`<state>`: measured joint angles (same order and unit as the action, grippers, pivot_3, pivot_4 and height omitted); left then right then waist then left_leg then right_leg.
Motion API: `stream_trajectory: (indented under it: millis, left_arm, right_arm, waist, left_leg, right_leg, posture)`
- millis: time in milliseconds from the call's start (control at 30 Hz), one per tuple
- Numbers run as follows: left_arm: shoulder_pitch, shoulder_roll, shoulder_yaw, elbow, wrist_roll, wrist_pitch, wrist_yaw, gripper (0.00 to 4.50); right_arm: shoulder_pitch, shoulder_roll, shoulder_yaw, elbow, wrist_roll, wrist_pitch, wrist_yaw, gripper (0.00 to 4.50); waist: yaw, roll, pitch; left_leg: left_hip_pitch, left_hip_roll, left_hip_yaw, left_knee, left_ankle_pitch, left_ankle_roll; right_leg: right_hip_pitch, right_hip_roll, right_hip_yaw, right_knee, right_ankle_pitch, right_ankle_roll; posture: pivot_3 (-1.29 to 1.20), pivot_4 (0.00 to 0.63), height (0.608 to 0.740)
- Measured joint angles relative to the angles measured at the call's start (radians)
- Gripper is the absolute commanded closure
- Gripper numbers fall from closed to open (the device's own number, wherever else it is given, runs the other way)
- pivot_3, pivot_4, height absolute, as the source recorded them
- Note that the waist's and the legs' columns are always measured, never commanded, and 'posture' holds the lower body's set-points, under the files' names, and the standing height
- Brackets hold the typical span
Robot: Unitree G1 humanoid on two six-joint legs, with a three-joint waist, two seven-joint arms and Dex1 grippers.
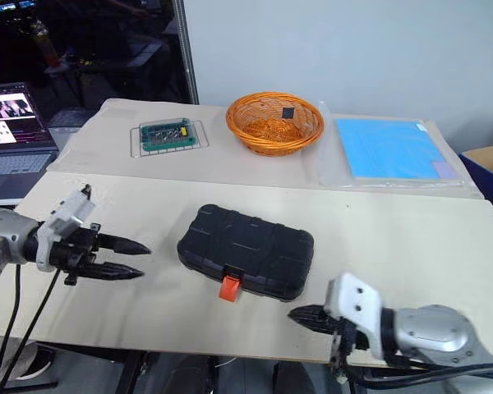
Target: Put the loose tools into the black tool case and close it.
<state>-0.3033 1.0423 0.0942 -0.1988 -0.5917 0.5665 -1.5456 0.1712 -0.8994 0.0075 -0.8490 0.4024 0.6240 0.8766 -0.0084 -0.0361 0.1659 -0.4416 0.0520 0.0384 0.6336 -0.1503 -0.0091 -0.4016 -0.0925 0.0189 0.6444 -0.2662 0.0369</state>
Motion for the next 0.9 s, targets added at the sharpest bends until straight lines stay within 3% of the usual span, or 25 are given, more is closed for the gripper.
stream_trajectory:
  millis: [200,467,667,767,867,900]
  left_arm:
    - [-0.006,-0.041,-0.002,-0.11,-0.017,0.023,0.093,1.99]
    - [-0.06,-0.128,-0.054,-0.135,0.007,0.044,0.247,1.99]
    - [-0.149,-0.207,-0.119,-0.055,0.082,0.024,0.338,1.99]
    - [-0.191,-0.239,-0.149,-0.004,0.114,0.001,0.359,1.99]
    - [-0.247,-0.293,-0.193,0.07,0.163,-0.037,0.38,1.99]
    - [-0.256,-0.308,-0.197,0.088,0.171,-0.039,0.388,1.99]
  right_arm:
    - [-0.16,0.098,0.166,0.145,-0.129,0.083,-0.156,4.43]
    - [-0.51,0.358,0.182,0.499,-0.263,0.178,-0.411,4.43]
    - [-0.775,0.472,0.219,0.867,-0.343,0.051,-0.45,4.43]
    - [-0.794,0.451,0.213,0.907,-0.342,0.024,-0.41,3.77]
    - [-0.716,0.364,0.193,0.794,-0.309,0.076,-0.324,2.53]
    - [-0.689,0.353,0.176,0.755,-0.295,0.103,-0.308,2.37]
  waist:
    - [0.006,0.0,0.0]
    - [-0.01,0.0,0.0]
    - [-0.012,0.0,0.002]
    - [-0.003,0.0,0.002]
    - [0.009,0.0,0.002]
    - [0.011,0.0,0.002]
  left_leg:
    - [-0.004,-0.001,0.0,0.0,0.0,0.0]
    - [-0.003,0.0,0.0,0.003,0.001,0.001]
    - [-0.004,-0.001,0.0,0.002,0.002,0.003]
    - [-0.005,-0.002,0.0,0.0,0.002,0.003]
    - [-0.008,-0.003,-0.001,0.0,0.001,0.003]
    - [-0.009,-0.003,-0.001,0.0,0.001,0.003]
  right_leg:
    - [-0.001,0.001,0.001,0.002,0.002,-0.001]
    - [-0.001,0.005,0.004,0.003,0.005,0.004]
    - [-0.003,0.007,0.007,0.003,0.011,0.005]
    - [-0.003,0.007,0.008,0.003,0.011,0.006]
    - [-0.004,0.007,0.008,0.002,0.011,0.007]
    - [-0.004,0.007,0.008,0.002,0.011,0.007]
  posture:
    - [0.0,0.15,0.74]
    - [0.0,0.15,0.74]
    - [0.0,0.15,0.74]
    - [0.0,0.15,0.74]
    - [0.0,0.15,0.74]
    - [0.0,0.15,0.74]
